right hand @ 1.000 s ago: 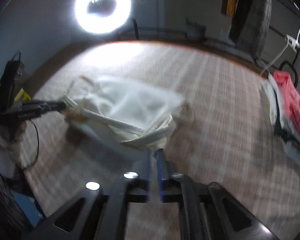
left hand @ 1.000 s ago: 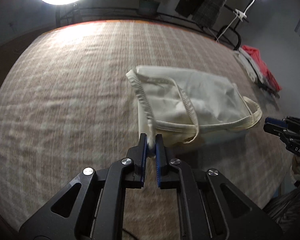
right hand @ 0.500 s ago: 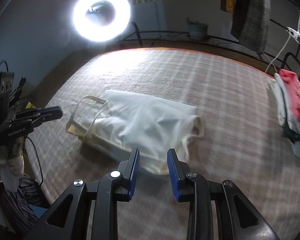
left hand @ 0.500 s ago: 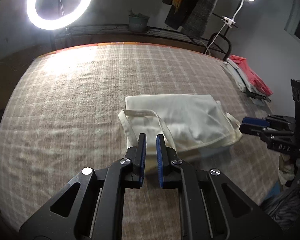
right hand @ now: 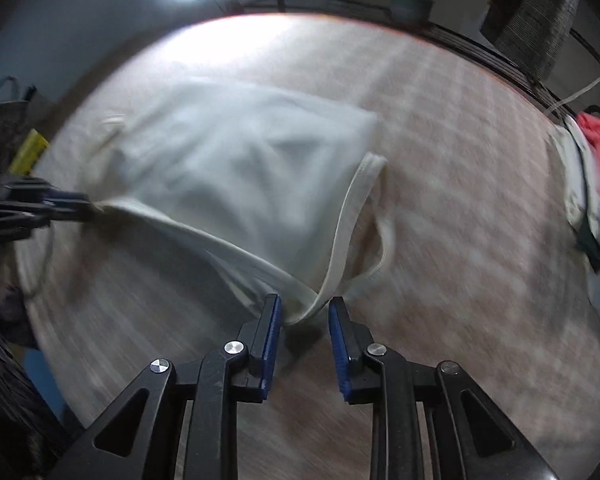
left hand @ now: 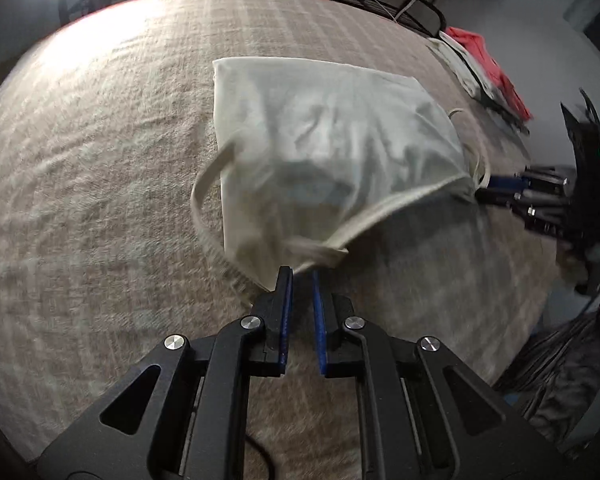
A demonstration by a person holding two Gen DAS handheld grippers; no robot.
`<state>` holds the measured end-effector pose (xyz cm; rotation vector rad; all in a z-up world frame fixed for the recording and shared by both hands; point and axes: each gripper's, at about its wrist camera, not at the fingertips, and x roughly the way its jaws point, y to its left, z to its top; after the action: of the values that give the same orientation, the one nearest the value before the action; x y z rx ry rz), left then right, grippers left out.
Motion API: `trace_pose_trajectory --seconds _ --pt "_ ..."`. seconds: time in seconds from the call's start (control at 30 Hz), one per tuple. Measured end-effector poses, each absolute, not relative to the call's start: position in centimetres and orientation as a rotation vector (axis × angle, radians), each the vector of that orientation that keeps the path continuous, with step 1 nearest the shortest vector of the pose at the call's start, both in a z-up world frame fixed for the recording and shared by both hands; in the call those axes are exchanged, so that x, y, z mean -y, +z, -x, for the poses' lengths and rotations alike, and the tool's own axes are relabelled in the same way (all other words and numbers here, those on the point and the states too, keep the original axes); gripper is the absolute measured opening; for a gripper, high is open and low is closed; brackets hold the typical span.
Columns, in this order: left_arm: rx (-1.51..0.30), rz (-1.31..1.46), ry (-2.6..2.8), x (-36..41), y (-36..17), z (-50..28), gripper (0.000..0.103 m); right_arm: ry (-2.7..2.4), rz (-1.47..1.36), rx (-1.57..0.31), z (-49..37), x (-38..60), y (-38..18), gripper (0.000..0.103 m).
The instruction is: Fold small clothes
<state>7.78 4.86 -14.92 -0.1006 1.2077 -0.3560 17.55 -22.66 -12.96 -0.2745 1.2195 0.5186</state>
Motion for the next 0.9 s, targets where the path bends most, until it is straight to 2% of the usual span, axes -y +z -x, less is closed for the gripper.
trace_pose_trajectory --seconds 0.13,0.33,0.53,0.7,0.8,0.9 --pt "-1.156 0.051 -0.350 -5.2 -12.8 -6.6 0.008 0.510 0.216 -1.210 -16.8 24.1 -11.4 0.024" --pt "-1.031 0.051 -0.326 -5.6 -9.3 -7.2 0.008 0.596 0.082 -1.072 -17.2 22.6 -7.9 0.025" --pt "-1.023 0.060 -0.304 -4.7 -9.6 -10.0 0.008 0.591 0.081 -1.198 -19.3 20.2 -11.3 0.025" --pt "-1.030 0.079 -0.284 -5.1 -10.2 -11.7 0.008 0.728 0.101 -1.316 -15.7 19.7 -12.6 0.025" --pt "-1.040 0.106 -0.283 -5.2 -10.8 -12.4 0.008 0.742 0.095 -1.295 -14.7 20.2 -11.9 0.025" --pt "-1.040 0.124 -0.336 -4.3 -10.9 -13.0 0.008 0.741 -0.001 -1.199 -15.6 21.2 -9.9 0.025"
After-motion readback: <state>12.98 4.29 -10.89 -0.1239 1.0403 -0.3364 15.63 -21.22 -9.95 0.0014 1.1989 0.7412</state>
